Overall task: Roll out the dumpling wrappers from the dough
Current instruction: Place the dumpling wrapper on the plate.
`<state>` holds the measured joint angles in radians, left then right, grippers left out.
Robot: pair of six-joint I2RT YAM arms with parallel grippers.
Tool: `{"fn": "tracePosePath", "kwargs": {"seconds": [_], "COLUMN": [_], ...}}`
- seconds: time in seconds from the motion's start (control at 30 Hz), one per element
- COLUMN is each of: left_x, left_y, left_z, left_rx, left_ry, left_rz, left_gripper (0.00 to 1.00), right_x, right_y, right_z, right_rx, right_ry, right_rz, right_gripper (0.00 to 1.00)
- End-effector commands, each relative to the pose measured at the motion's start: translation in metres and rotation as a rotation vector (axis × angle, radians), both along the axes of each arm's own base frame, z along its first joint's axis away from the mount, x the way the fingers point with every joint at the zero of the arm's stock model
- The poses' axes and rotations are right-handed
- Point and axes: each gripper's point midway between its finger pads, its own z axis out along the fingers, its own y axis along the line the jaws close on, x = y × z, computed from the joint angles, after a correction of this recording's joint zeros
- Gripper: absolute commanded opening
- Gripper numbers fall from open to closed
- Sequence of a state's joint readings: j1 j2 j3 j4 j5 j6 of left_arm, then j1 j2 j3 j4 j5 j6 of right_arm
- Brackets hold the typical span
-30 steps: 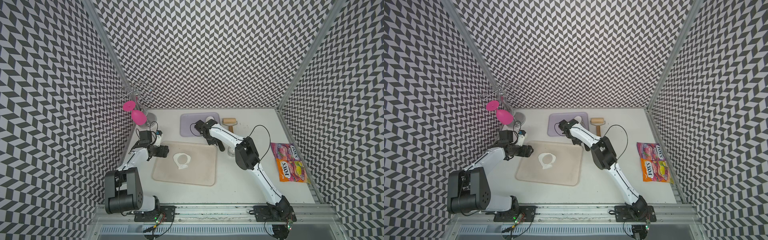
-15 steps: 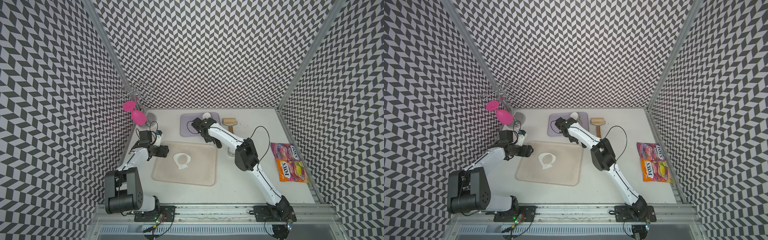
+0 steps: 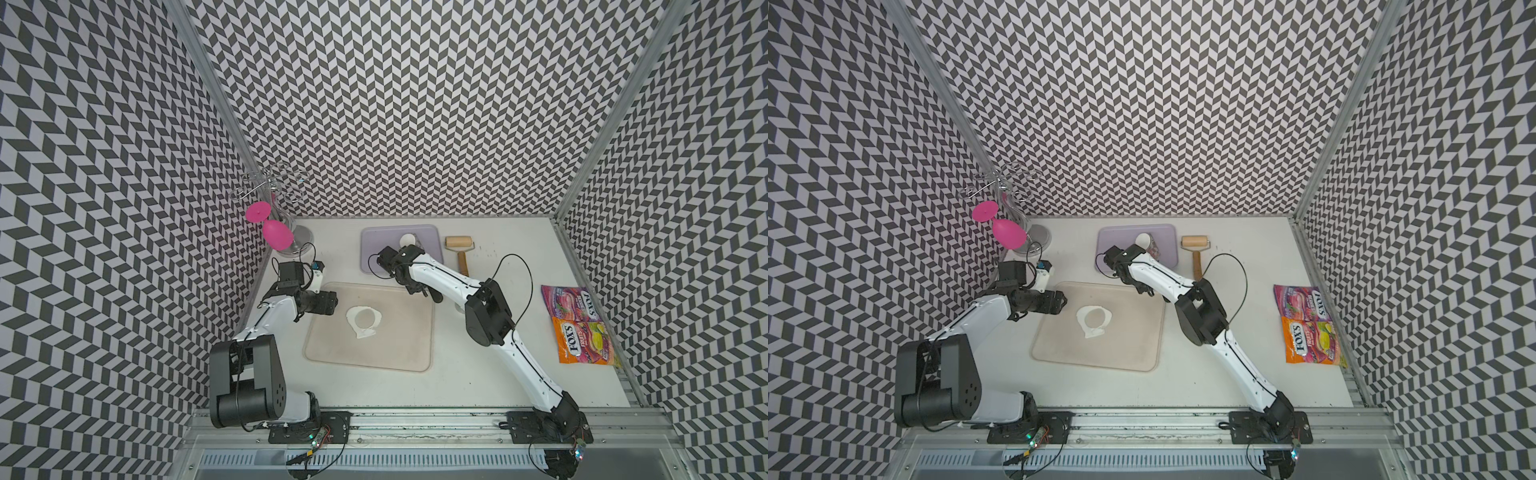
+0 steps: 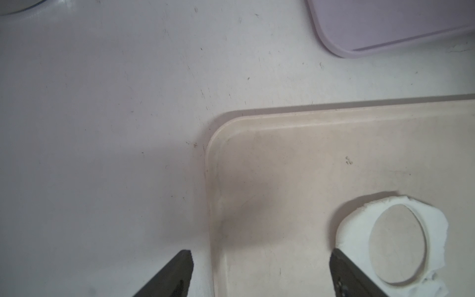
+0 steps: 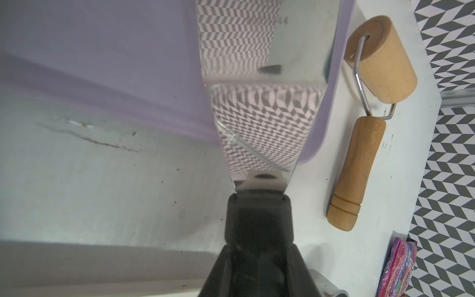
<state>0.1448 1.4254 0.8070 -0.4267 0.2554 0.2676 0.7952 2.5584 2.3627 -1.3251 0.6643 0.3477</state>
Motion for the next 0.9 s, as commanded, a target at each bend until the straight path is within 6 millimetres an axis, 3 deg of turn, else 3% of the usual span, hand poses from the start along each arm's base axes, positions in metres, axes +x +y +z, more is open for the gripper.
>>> {"fn": "tracePosePath", "kwargs": {"seconds": [0.0, 0.1, 0.23, 0.3, 0.43, 0.6, 0.67, 0.7, 0.77, 0.87], "left_x": [-0.001, -0.001, -0.001, -0.001, -0.001, -0.001, -0.001, -0.001, -0.001, -0.001], "left_y": [0.003, 0.003, 0.003, 0.003, 0.004, 0.004, 0.005, 0.005, 0.004, 0.004], "left_z": [-0.002, -0.002, -0.001, -0.001, 0.000, 0.000, 0.000, -0.001, 0.000, -0.001], "left_rx": [0.000, 0.001, 0.000, 0.002, 0.005, 0.004, 0.003, 0.003, 0.002, 0.001], "left_ry": [-0.002, -0.001, -0.004, -0.005, -0.006, -0.007, -0.007, -0.006, -0.006, -0.005], "left_rz": [0.013, 0.013, 0.014, 0.015, 0.017, 0.018, 0.019, 0.018, 0.017, 0.017], "left_gripper": [0.86, 0.86, 0.86, 0.86, 0.86, 0.86, 0.86, 0.86, 0.86, 0.86], "right_x": [0.013, 0.008, 0.002, 0.001, 0.005, 0.009, 0.005, 0.002, 0.001, 0.001], "right_y": [0.013, 0.033, 0.009, 0.003, 0.011, -0.001, 0.006, 0.004, -0.008, 0.003], "right_z": [0.051, 0.044, 0.001, 0.007, 0.048, 0.059, 0.039, 0.024, 0.013, 0.030], "right_rx": [0.088, 0.111, -0.056, -0.073, 0.002, -0.063, -0.026, -0.054, -0.154, -0.060], "right_ry": [-0.128, -0.103, -0.067, -0.098, -0.192, -0.242, -0.185, -0.136, -0.139, -0.194], "right_rz": [0.012, 0.091, 0.053, 0.004, 0.000, -0.025, 0.022, 0.043, 0.003, -0.018], "right_gripper": [0.00, 0.00, 0.00, 0.00, 0.00, 0.00, 0.00, 0.00, 0.00, 0.00]}}
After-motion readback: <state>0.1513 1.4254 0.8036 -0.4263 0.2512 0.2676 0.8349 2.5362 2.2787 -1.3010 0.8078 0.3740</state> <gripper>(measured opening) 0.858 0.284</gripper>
